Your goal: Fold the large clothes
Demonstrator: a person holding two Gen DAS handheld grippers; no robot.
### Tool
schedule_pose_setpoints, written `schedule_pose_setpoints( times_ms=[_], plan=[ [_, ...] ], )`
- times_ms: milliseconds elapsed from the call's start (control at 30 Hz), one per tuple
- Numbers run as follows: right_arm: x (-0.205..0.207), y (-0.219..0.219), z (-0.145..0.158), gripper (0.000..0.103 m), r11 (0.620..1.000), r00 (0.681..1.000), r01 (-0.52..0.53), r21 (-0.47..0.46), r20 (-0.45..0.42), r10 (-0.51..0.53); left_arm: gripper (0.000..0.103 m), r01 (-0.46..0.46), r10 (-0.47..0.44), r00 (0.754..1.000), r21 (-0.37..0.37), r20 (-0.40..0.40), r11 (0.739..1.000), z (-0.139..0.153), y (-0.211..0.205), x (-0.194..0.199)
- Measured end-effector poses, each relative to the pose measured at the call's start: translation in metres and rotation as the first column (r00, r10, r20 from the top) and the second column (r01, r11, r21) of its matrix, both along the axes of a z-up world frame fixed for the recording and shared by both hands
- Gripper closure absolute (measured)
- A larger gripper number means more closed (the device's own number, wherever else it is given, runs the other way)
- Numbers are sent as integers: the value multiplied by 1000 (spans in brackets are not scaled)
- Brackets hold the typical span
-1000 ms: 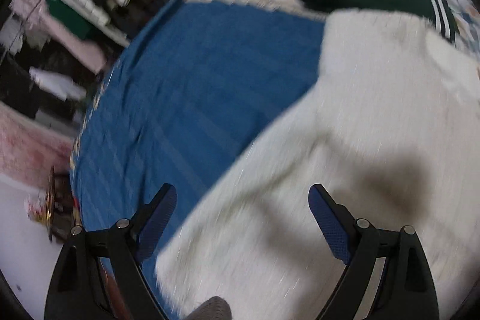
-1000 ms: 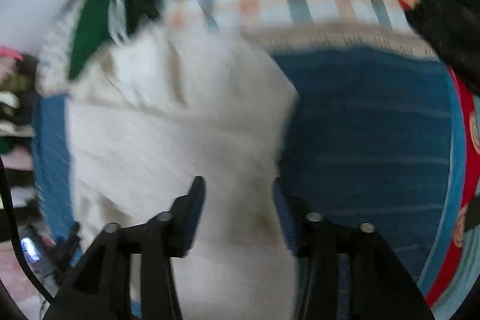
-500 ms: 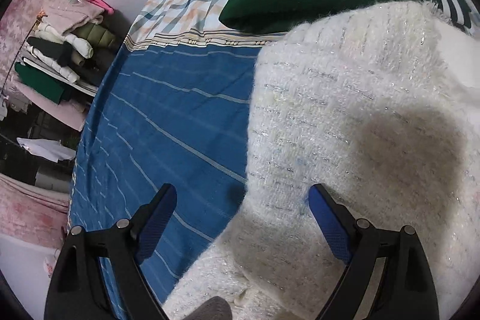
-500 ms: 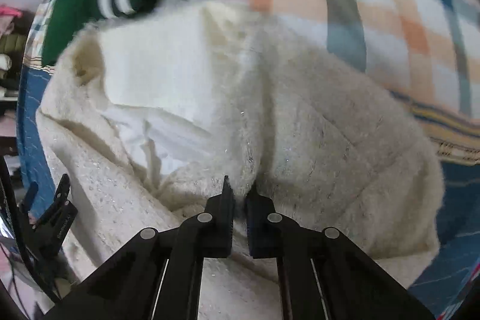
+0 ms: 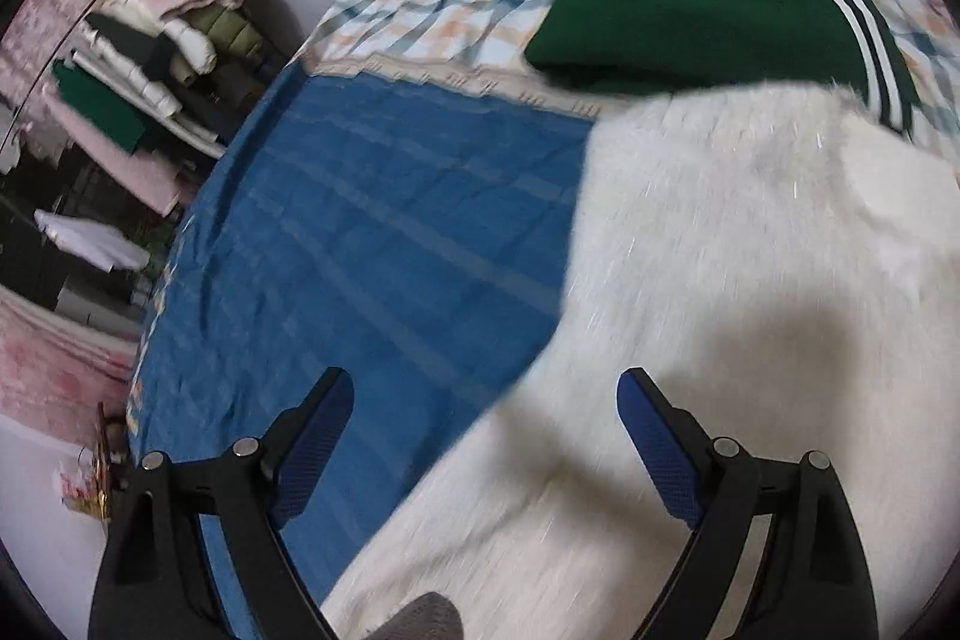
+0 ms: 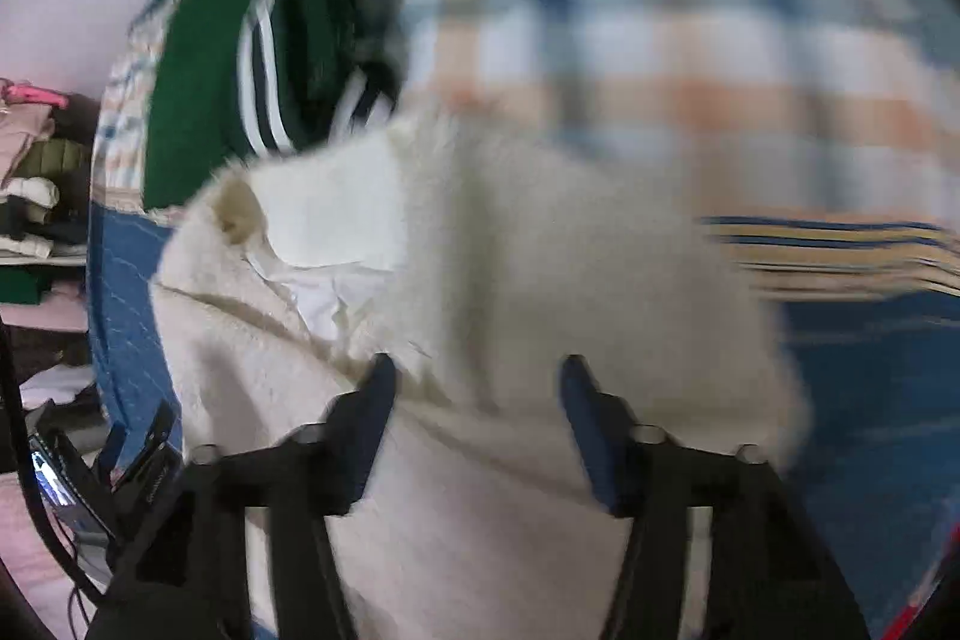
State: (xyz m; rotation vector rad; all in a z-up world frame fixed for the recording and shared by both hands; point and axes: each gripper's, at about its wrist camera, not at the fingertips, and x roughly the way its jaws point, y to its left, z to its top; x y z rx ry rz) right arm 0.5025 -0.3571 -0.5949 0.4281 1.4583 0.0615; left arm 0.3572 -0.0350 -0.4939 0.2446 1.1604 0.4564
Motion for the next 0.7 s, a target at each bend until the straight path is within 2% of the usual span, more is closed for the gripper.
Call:
schedule_pose_setpoints(
  times_ms=[33,100,200,267,333,433,500,633,667,700],
  plan=[
    [-17,-17,18,43,999,1000,18,-30,20,-17,13,-6,6,1000,10,-17,1000,-2,3,-18],
    [-40,-44,31,43,996,998,56,-62,7,-55,13,-4,7,997,34,-76,999,-19,7,-48],
    [-81,-89,23,43,990,989,113,-81,-82,-119,13,-15,24,983,53,-180,998,-59,18,-75],
    [-103,-107,2,43,983,974,163,-85,-143,-174,12,-23,33,973,44,-227,999,-86,27,-85],
    [-121,-112,-7,43,979,969,175,-100,-161,-190,0,-28,36,987,55,-155,998,-90,31,-89],
    [-145,-102,-16,43,983,967,164,-79,-183,-176,0,-63,66,990,31,-126,998,-90,34,-82],
    [-162,-85,-25,43,988,966,147,-50,-206,-155,0,-56,60,989,33,-134,998,-91,33,-77],
    [-161,-57,-60,44,996,964,74,-52,-254,-85,0,-39,45,989,45,-141,998,-91,30,-73],
    [-158,-52,-71,53,995,964,59,-81,-255,-78,0,-34,40,990,48,-137,998,-90,27,-76],
    [-155,-49,-76,95,994,967,51,-98,-245,-74,0,-29,35,991,49,-130,998,-90,26,-80]
  ],
)
